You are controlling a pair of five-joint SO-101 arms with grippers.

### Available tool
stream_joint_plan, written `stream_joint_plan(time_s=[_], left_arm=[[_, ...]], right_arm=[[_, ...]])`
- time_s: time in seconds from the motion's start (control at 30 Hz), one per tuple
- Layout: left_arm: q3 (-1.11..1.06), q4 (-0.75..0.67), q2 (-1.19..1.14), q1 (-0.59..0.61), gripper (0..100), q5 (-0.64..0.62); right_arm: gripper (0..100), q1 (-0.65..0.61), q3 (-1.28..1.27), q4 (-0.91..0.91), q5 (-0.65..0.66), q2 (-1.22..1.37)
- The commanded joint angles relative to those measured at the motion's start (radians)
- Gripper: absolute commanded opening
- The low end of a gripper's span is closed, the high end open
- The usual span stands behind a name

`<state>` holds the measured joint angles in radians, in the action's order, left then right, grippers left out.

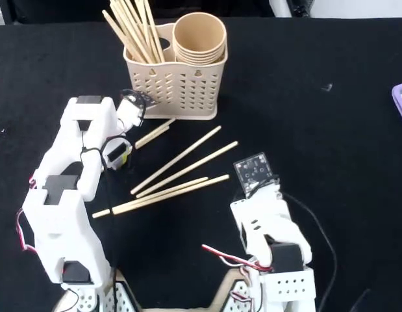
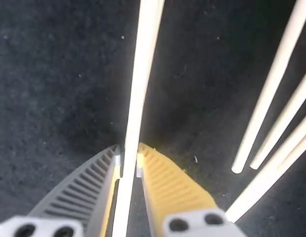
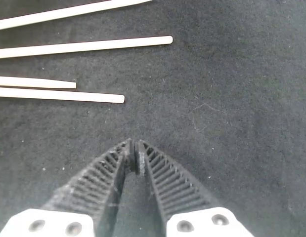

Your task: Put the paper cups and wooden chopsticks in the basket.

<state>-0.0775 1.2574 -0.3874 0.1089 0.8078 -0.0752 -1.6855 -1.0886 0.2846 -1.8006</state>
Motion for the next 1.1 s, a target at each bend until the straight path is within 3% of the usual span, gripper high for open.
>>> stream_joint_plan(time_s=[0.0, 0.4, 0.6, 0.8, 0.93, 1.07], left_arm=[[0.001, 0.049, 0.095, 0.024, 3, -0.012], [0.001, 0.292, 0.347, 0.021, 3, 0.06], [-0.059, 0.301, 0.52, 0.013, 3, 0.055], [-0.266, 0.152, 0.815, -0.015, 3, 0.012], [-0.355, 0.014, 0.985, -0.015, 3, -0.129], [-0.375, -0.124, 1.115, -0.015, 3, -0.368]], right_arm=[[1.1, 0.015, 0.033, 0.006, -0.003, -0.094], [1.1, 0.015, 0.033, 0.006, -0.003, -0.094], [1.1, 0.015, 0.033, 0.006, -0.003, -0.094], [1.2, 0.015, 0.033, 0.006, -0.003, -0.094], [1.2, 0.015, 0.033, 0.006, -0.003, -0.094], [1.2, 0.015, 0.033, 0.006, -0.003, -0.094]])
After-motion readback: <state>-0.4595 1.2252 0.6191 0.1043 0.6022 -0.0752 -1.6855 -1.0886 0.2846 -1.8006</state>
